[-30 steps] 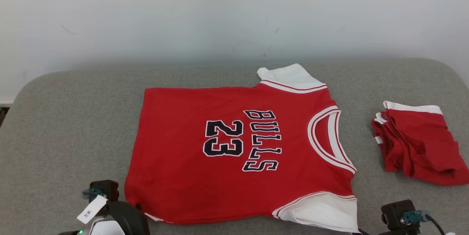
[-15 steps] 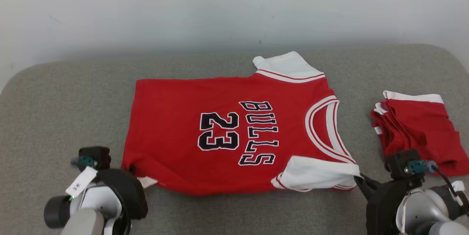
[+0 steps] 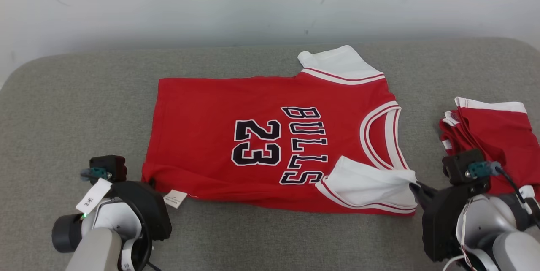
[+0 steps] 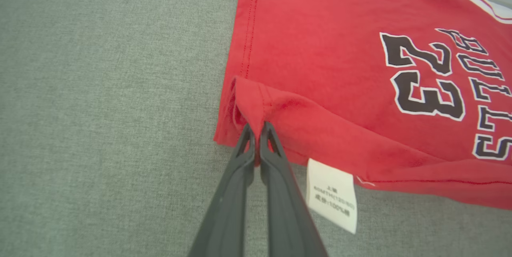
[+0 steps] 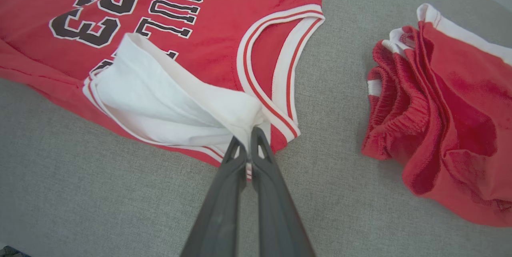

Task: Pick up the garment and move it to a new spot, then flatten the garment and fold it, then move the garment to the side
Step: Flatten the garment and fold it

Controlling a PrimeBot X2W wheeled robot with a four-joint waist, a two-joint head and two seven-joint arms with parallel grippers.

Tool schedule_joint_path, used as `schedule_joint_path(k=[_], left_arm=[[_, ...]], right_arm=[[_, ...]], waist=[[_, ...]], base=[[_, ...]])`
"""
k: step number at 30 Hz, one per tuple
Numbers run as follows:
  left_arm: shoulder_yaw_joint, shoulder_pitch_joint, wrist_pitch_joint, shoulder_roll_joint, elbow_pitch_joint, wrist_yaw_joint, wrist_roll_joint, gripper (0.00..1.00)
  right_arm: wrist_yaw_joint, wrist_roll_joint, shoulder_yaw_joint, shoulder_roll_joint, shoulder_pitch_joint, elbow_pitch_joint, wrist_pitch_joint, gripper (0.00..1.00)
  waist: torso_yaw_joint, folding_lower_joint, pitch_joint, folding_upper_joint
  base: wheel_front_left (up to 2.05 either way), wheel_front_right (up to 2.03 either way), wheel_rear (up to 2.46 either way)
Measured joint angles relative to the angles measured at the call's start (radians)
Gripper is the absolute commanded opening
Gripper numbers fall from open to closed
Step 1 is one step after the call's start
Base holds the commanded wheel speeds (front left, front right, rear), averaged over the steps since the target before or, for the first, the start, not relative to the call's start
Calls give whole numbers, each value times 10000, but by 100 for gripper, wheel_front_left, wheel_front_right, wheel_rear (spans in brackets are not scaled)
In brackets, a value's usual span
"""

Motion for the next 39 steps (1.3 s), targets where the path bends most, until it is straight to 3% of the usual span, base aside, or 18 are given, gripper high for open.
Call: schedule_joint_path(k=[6, 12, 26, 39], left_arm=[[-228, 514, 291, 13, -182, -370, -163, 0], [-364, 1355, 706, 447, -650, -706, -207, 0], [-207, 1898, 1494, 769, -2502, -679, -376, 0], [-138, 620, 2732, 731, -2249, -439, -414, 0]], right_arm=[[13, 40, -10, -10, 732, 21, -2, 0], [-12, 140, -19, 36, 1396, -63, -90, 0], [-17, 424, -198, 107, 1711, -1057, -353, 0], [251, 476, -324, -23, -309, -493, -251, 0]], waist=[[188, 0, -124, 0], [365, -1, -502, -1], [405, -3, -1186, -1], [238, -1, -589, -1]], base=[[0, 0, 0], [0, 0, 0], [0, 0, 0], [0, 0, 0]])
